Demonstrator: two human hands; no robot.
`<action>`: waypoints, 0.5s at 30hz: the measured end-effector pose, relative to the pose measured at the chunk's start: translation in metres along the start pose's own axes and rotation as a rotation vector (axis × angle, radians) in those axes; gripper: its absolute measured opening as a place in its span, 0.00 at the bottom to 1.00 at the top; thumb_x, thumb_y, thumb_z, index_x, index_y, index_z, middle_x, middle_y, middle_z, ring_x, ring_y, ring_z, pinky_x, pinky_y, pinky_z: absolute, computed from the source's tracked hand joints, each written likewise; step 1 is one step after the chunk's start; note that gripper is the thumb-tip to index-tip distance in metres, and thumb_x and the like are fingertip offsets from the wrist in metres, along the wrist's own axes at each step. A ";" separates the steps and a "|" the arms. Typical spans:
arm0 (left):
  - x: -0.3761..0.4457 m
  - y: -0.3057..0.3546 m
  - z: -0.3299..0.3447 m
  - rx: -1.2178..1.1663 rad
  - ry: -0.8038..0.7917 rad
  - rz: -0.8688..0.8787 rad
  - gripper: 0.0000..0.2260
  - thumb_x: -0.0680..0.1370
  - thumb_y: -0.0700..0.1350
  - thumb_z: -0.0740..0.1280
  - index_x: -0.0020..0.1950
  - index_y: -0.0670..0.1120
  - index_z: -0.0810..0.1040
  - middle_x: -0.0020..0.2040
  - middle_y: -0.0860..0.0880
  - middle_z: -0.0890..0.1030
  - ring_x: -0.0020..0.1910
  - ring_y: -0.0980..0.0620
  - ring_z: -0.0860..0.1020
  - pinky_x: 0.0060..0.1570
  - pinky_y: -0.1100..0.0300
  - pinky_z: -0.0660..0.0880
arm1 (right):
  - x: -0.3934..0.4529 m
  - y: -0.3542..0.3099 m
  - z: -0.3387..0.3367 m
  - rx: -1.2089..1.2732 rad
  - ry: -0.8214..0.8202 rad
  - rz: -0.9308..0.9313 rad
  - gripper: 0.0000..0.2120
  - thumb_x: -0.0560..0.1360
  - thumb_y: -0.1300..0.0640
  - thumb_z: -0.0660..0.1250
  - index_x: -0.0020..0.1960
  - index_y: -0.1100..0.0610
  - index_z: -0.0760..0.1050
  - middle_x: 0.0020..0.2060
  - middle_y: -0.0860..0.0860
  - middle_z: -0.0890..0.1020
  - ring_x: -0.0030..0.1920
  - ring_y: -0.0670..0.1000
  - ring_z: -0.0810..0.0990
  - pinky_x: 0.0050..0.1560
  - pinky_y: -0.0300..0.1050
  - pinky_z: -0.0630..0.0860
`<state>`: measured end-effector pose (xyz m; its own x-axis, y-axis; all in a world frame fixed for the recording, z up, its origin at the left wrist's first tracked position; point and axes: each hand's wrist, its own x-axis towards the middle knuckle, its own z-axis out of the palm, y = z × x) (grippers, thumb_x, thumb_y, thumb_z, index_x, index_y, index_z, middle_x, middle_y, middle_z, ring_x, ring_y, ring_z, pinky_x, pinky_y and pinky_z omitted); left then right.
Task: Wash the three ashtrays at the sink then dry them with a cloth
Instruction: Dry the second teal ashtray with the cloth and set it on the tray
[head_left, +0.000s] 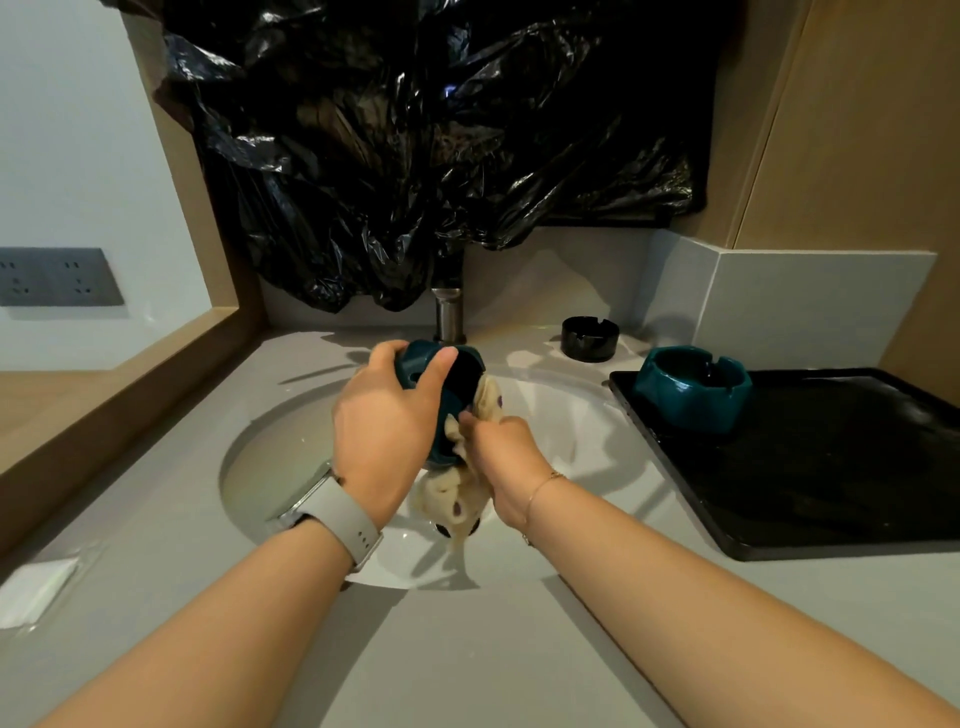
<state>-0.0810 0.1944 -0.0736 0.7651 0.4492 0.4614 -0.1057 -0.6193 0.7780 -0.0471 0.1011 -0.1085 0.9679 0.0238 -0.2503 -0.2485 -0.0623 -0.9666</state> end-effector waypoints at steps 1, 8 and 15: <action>0.000 -0.001 -0.001 0.004 0.005 0.008 0.24 0.78 0.63 0.63 0.66 0.48 0.74 0.52 0.50 0.80 0.52 0.48 0.79 0.55 0.49 0.77 | 0.001 0.002 0.001 0.036 -0.013 0.016 0.11 0.78 0.54 0.64 0.57 0.59 0.73 0.51 0.58 0.81 0.53 0.59 0.80 0.59 0.53 0.77; -0.007 -0.002 0.011 -0.066 -0.085 -0.040 0.20 0.80 0.61 0.60 0.62 0.49 0.75 0.41 0.59 0.76 0.44 0.53 0.76 0.47 0.56 0.74 | 0.008 -0.019 -0.028 -0.414 0.176 -0.273 0.08 0.77 0.57 0.61 0.44 0.57 0.77 0.44 0.57 0.82 0.46 0.59 0.80 0.49 0.50 0.79; -0.003 -0.002 0.006 -0.028 -0.015 -0.104 0.23 0.80 0.62 0.60 0.67 0.47 0.72 0.47 0.52 0.76 0.48 0.49 0.75 0.48 0.58 0.71 | 0.003 0.005 0.001 0.131 -0.094 0.168 0.15 0.77 0.58 0.64 0.62 0.61 0.73 0.53 0.62 0.81 0.52 0.62 0.81 0.48 0.52 0.80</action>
<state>-0.0792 0.1906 -0.0788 0.7823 0.5002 0.3711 -0.0425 -0.5515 0.8331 -0.0458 0.1020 -0.1138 0.9061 0.1172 -0.4064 -0.4146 0.0563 -0.9082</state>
